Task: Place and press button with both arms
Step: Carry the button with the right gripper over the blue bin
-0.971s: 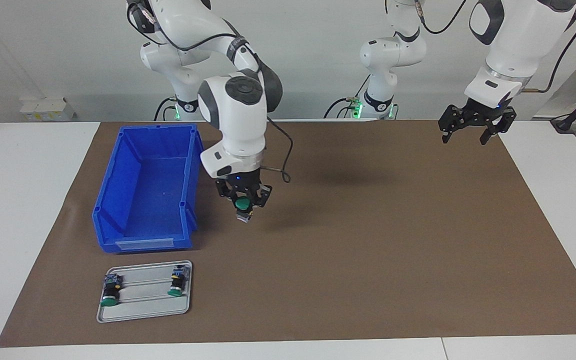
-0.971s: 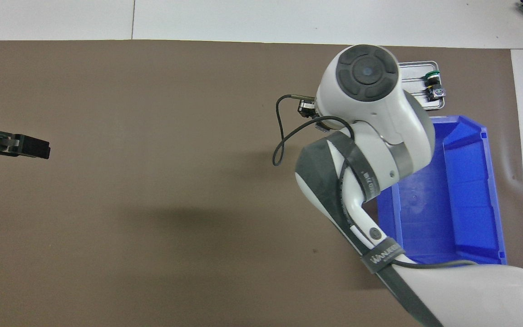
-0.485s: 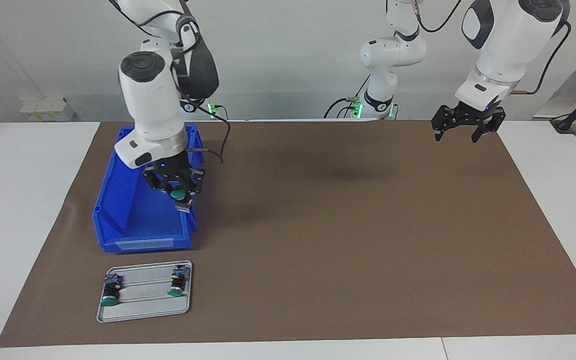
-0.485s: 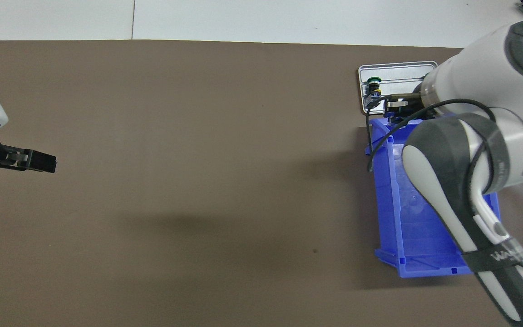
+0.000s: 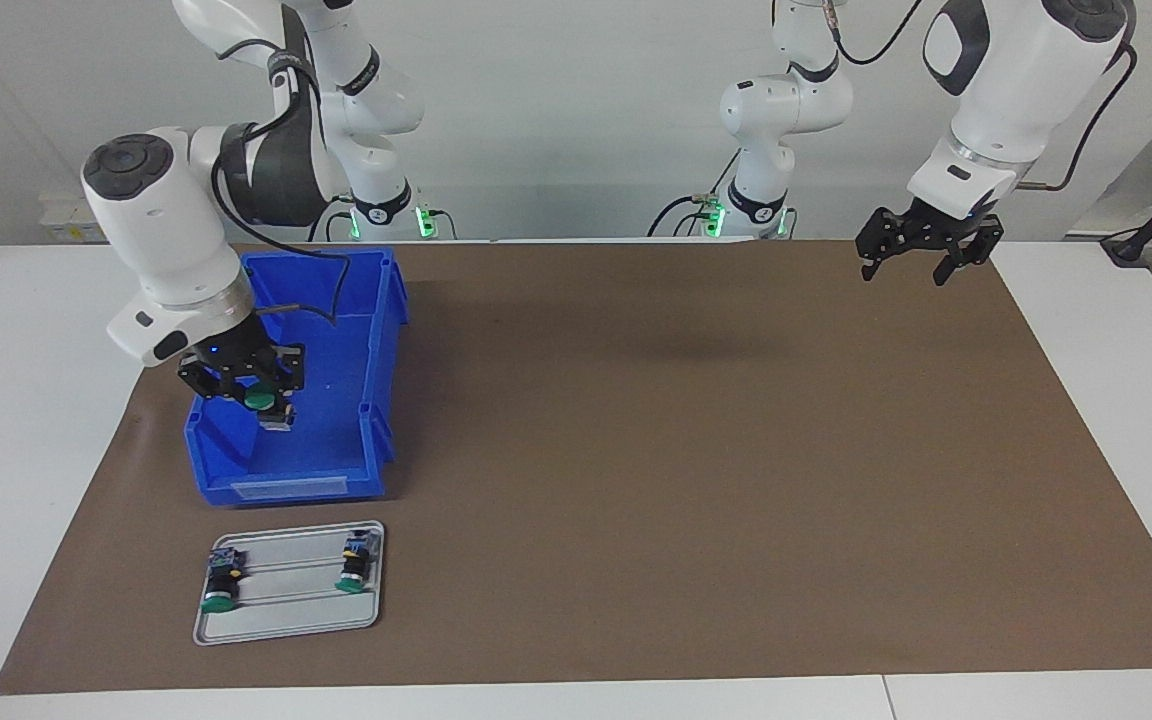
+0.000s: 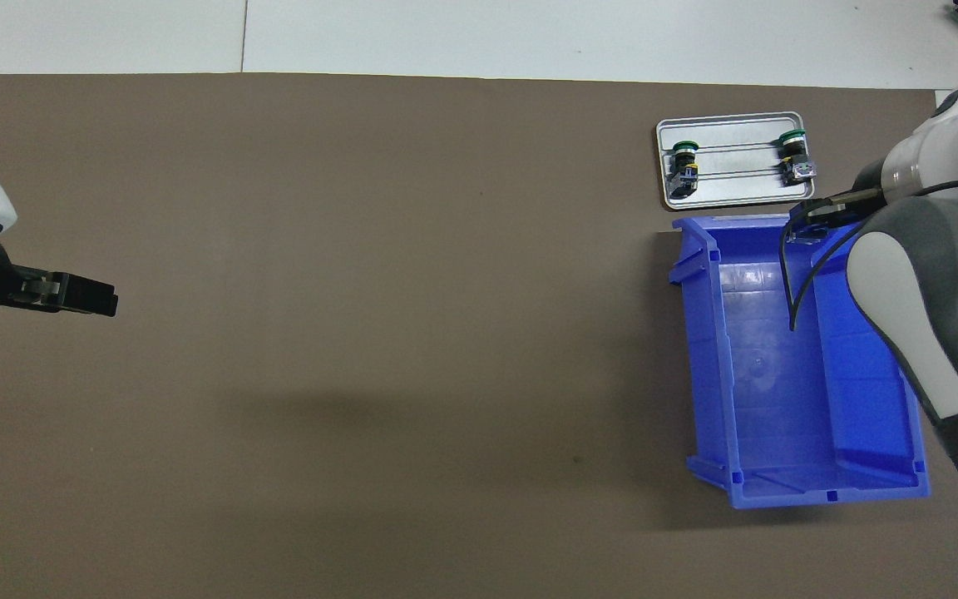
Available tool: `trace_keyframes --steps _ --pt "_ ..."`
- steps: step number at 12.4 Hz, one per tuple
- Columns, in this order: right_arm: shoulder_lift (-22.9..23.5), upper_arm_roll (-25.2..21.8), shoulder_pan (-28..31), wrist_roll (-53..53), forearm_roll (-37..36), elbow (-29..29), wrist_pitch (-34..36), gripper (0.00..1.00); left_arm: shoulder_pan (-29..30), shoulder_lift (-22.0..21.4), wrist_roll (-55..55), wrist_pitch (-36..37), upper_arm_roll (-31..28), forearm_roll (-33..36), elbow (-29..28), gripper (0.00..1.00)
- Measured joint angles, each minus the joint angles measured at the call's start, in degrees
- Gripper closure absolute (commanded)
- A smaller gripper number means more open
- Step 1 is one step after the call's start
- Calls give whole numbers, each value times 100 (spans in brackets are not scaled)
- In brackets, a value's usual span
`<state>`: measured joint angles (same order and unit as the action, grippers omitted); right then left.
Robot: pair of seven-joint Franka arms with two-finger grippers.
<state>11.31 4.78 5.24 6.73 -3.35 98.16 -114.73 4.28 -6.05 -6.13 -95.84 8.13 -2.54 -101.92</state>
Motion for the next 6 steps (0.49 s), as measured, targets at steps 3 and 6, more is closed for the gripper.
trace_keyframes --steps 3,6 --pt "243 61 -48 21 72 224 -492 100 0 0 0 0 -1 -55 0 0" --pt "453 74 -53 21 77 514 -1047 100 0 -2 0 0 3 -57 0 0"
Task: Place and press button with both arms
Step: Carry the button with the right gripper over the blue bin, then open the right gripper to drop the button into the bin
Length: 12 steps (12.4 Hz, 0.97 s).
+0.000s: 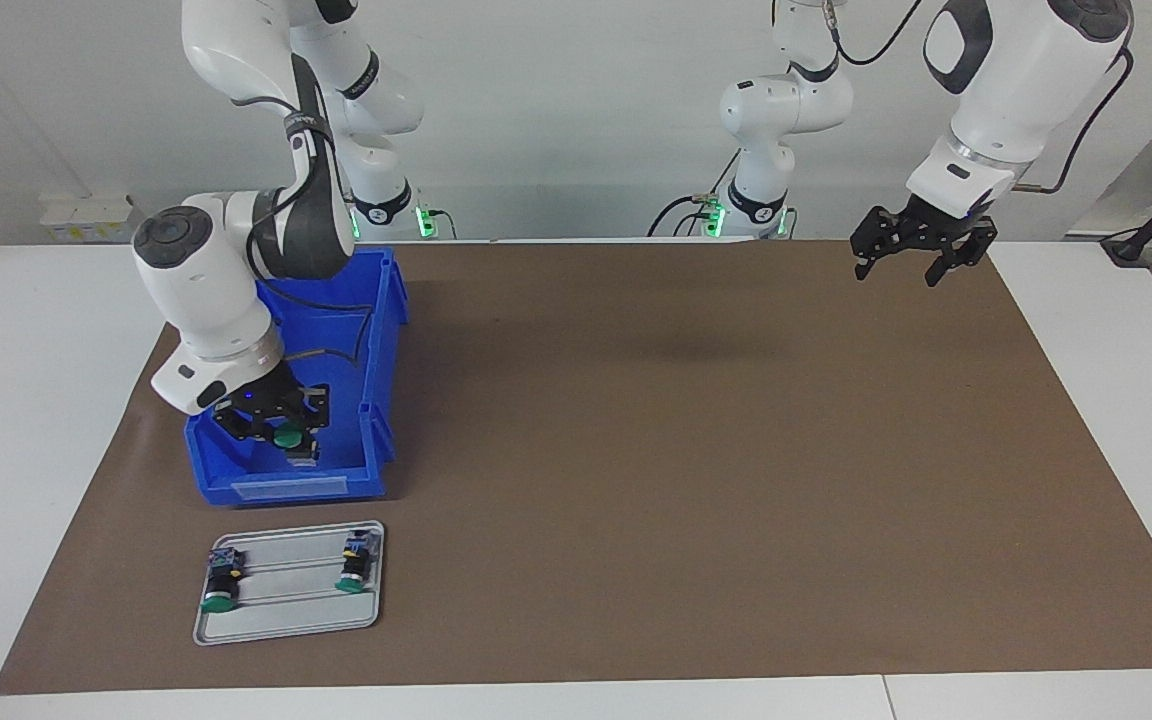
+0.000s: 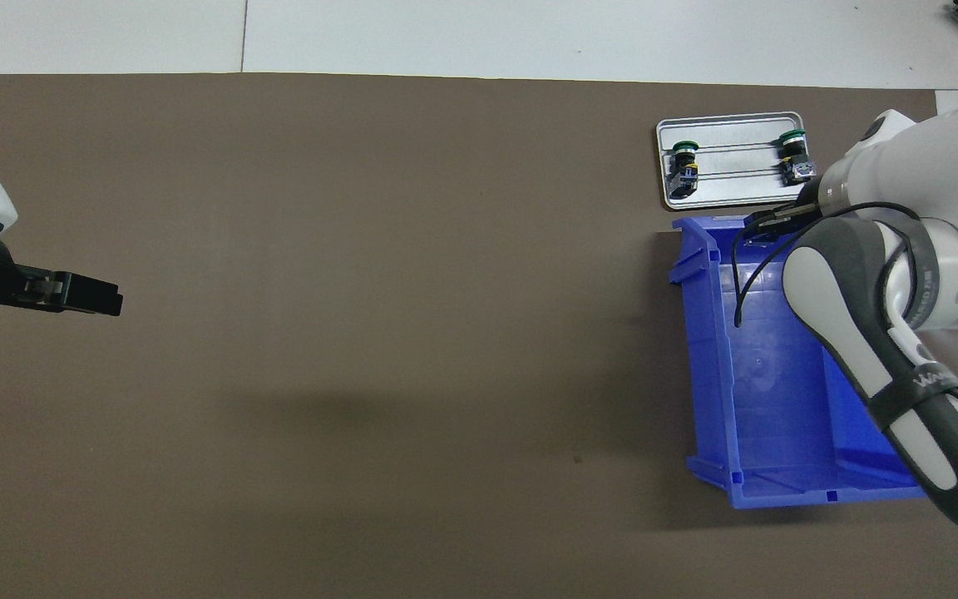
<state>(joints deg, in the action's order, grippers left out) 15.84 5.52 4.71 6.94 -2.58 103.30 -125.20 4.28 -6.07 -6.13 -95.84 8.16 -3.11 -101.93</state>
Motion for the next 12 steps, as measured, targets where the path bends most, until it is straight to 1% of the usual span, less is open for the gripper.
trace_keyframes --steps 4,6,11,12 --pt "150 -26 24 -1 2 283 -433 100 -3 -17 0 1 9 19 -29 0" --pt "212 -33 36 -1 3 323 -491 100 -3 -41 0 2 21 132 -81 0" --pt "218 -35 52 -164 6 641 -859 100 -3 -101 -4 3 34 172 -152 0" --pt "218 -35 52 -221 6 669 -874 65 -1 -101 -4 9 28 173 -153 0"
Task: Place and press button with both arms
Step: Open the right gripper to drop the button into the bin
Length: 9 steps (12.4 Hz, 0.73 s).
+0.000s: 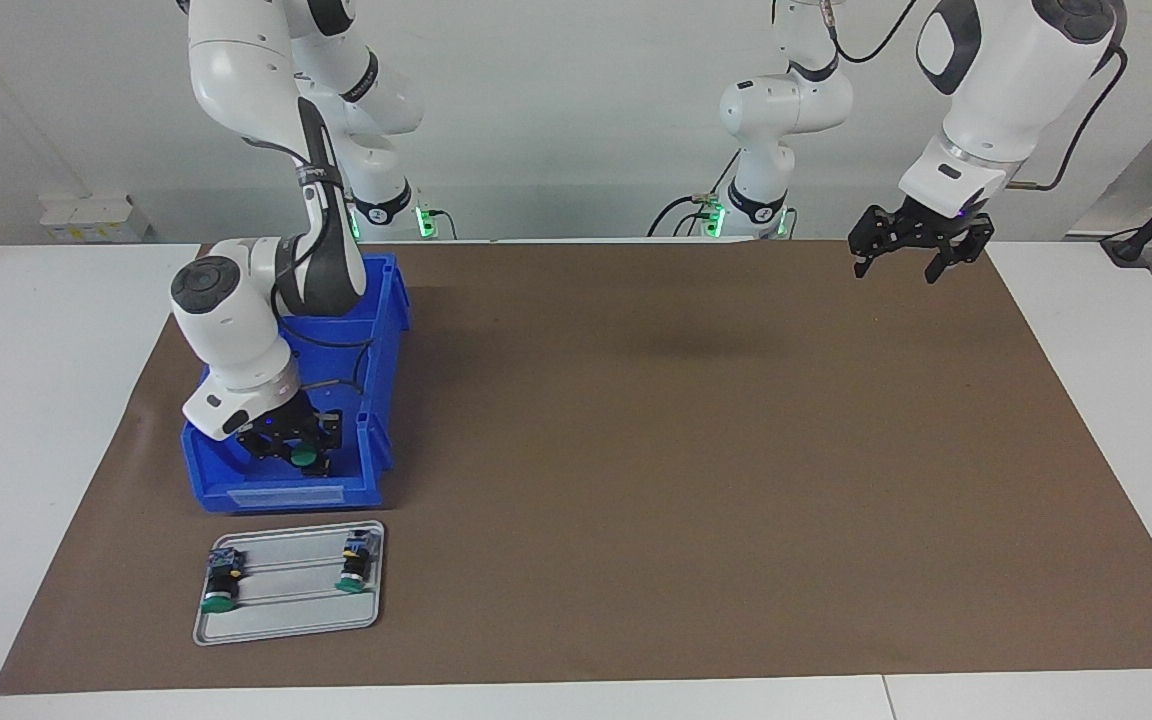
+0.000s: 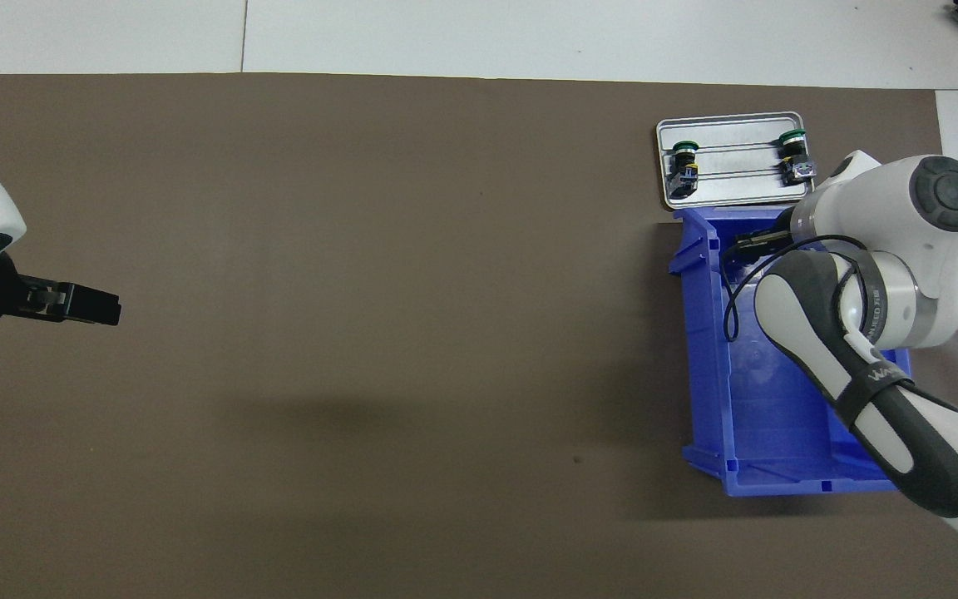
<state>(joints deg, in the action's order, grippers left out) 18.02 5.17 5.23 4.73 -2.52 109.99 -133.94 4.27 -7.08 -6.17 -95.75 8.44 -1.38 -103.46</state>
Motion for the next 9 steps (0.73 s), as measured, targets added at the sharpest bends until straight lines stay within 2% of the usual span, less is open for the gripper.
trace_keyframes --steps 1,2,3,6,9 --pt "0 0 1 -33 0 7 0 26 3 -1 0 6 -13 1 0 0" --pt "-1 0 2 -80 1 7 0 10 7 -3 0 10 -29 1 0 0" --pt "-2 -1 6 -166 2 6 0 5 11 -6 0 13 -46 1 0 0" --pt "-127 6 5 -661 2 -16 30 3 39 -12 0 20 -55 2 0 0" --pt "-627 21 -39 -1084 2 -67 493 1 43 -17 0 28 -55 2 0 0"
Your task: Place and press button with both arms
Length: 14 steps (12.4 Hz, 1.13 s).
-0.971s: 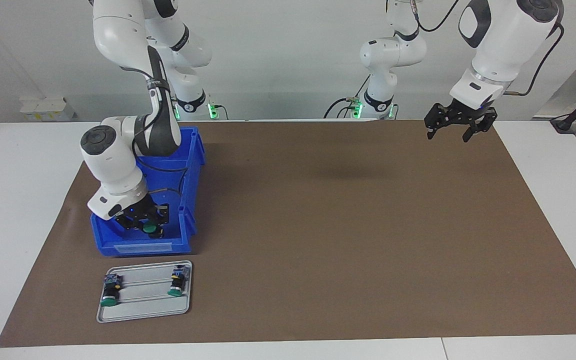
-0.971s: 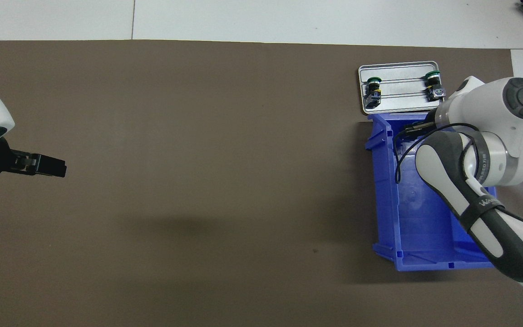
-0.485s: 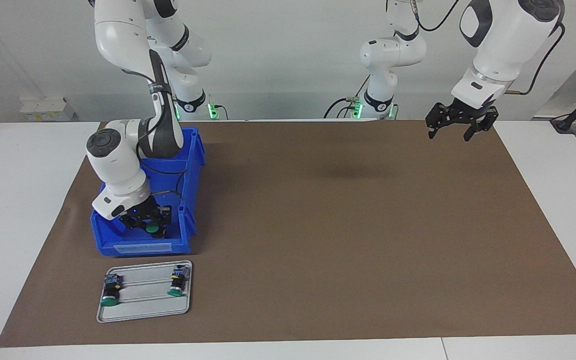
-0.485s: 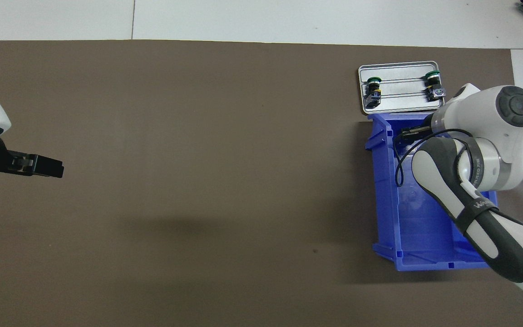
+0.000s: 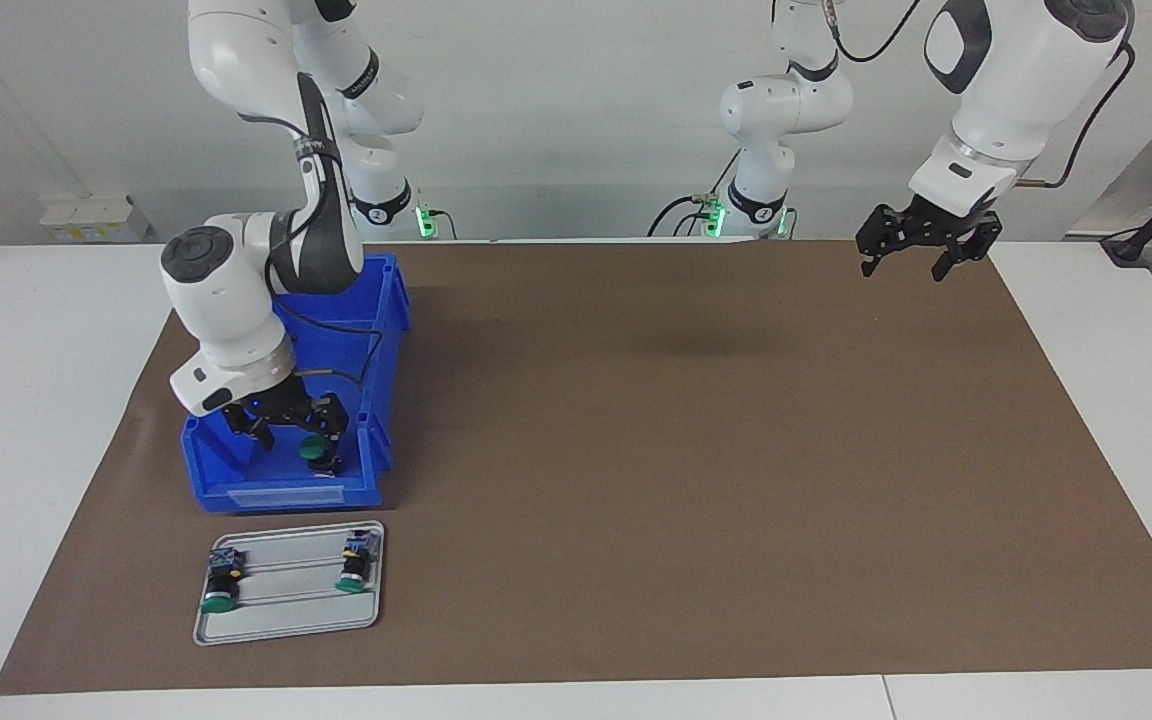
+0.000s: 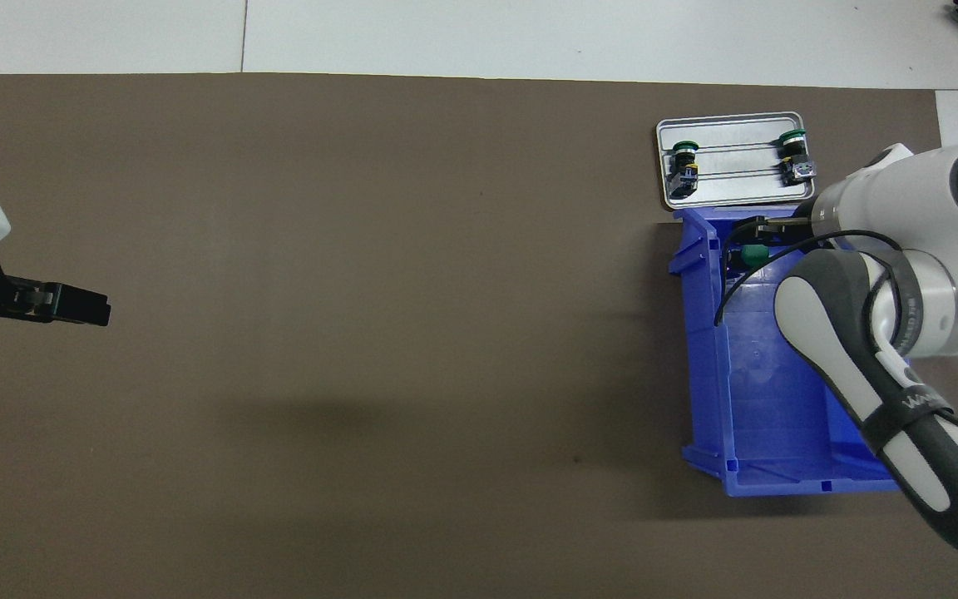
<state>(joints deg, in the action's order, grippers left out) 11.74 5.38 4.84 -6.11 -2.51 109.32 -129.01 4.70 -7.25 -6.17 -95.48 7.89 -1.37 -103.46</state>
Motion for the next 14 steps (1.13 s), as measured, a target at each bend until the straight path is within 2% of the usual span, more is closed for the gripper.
trace_keyframes --steps 3,5,9,11,14 --pt "-725 29 -2 -289 0 -122 821 1 3 -1 0 5 1 0 0 0" --pt "-1011 56 -4 -414 1 -545 1653 1 3 -2 0 7 1 0 0 0" --pt "-1044 63 -4 -452 3 -1722 2910 1 4 -4 0 10 1 0 0 0" --pt "-1012 63 -4 -452 3 -1983 3185 1 4 -4 0 12 1 0 0 0" --pt "-965 66 -8 -452 3 -2042 3441 1 4 -4 0 14 1 0 0 0"
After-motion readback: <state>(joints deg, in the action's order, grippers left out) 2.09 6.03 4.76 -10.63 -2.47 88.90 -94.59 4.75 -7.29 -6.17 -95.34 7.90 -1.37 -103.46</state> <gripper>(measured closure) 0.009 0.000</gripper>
